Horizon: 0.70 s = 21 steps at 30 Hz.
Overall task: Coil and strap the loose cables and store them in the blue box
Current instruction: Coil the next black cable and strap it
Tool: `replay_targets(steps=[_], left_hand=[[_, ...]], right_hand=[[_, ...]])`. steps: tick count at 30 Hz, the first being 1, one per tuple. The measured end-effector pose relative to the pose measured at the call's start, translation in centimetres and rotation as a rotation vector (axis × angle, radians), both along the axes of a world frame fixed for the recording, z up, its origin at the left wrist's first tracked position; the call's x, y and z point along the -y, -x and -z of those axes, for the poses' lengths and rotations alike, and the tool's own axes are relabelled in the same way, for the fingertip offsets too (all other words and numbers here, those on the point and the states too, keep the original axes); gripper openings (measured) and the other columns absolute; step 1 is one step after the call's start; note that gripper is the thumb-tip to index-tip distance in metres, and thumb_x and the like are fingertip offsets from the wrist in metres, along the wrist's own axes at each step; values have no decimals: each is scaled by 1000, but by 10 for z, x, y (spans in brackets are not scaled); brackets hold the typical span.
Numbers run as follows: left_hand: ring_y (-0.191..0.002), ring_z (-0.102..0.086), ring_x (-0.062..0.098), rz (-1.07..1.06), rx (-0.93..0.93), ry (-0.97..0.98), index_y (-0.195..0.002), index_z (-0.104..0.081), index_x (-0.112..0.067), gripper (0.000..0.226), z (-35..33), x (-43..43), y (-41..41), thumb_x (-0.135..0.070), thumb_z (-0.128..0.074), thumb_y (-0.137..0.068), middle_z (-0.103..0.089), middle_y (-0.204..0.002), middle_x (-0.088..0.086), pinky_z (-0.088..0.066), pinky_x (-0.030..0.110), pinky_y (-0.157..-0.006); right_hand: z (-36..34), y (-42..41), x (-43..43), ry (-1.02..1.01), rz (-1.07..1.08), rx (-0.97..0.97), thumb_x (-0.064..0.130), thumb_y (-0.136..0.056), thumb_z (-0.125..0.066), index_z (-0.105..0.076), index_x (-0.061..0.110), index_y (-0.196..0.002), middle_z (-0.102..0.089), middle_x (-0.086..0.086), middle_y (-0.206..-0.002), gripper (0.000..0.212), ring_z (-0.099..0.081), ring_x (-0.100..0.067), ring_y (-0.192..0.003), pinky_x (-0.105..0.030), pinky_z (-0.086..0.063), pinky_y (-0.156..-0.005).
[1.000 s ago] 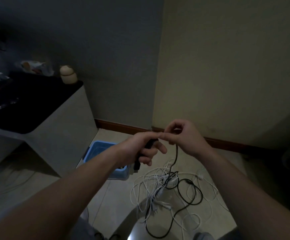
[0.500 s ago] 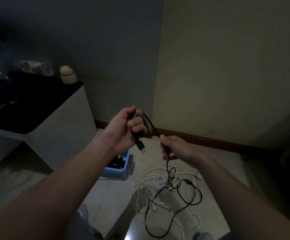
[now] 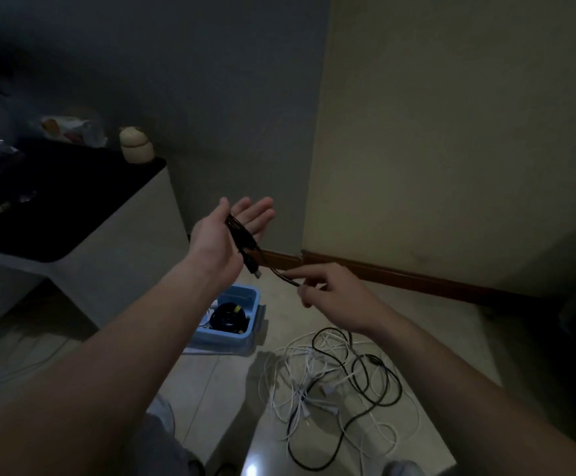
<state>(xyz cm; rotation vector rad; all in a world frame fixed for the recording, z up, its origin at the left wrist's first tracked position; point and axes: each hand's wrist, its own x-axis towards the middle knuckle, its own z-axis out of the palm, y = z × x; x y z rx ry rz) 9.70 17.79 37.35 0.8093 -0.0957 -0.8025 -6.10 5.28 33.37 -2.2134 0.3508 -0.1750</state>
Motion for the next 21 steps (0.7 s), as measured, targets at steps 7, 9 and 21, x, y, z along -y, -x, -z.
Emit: replay_targets(steps=[7, 9, 21], left_hand=[[-105, -72, 27, 45, 278, -205, -118, -53, -8, 36, 14, 7, 5, -31, -27, -110, -75, -109, 16, -50, 36, -94], [-102, -73, 25, 60, 362, -291, -120, -54, -5, 38, 16, 11, 10, -30, -27, -110, -76, -104, 14, -50, 36, -96], [-54, -53, 21, 307, 627, -577, -71, -63, -8, 55, 29, 22, 54, -35, -31, -108, -59, -61, 9, -34, 30, -53]], right_hand=[[-13, 1, -7, 66, -72, -50, 15, -95, -54, -69, 30, -127, -64, 25, -67, 38, -59, 8, -67, -10, -38, -62], [-16, 1, -8, 57, -88, -40, 13, -95, -54, -70, 24, -125, -60, 37, -63, 36, -58, 11, -63, -6, -37, -58], [-22, 1, -3, 37, 3, 164, 10, -87, -72, -77, 22, -91, -69, 21, -72, 14, -66, 3, -69, -13, -46, -65]])
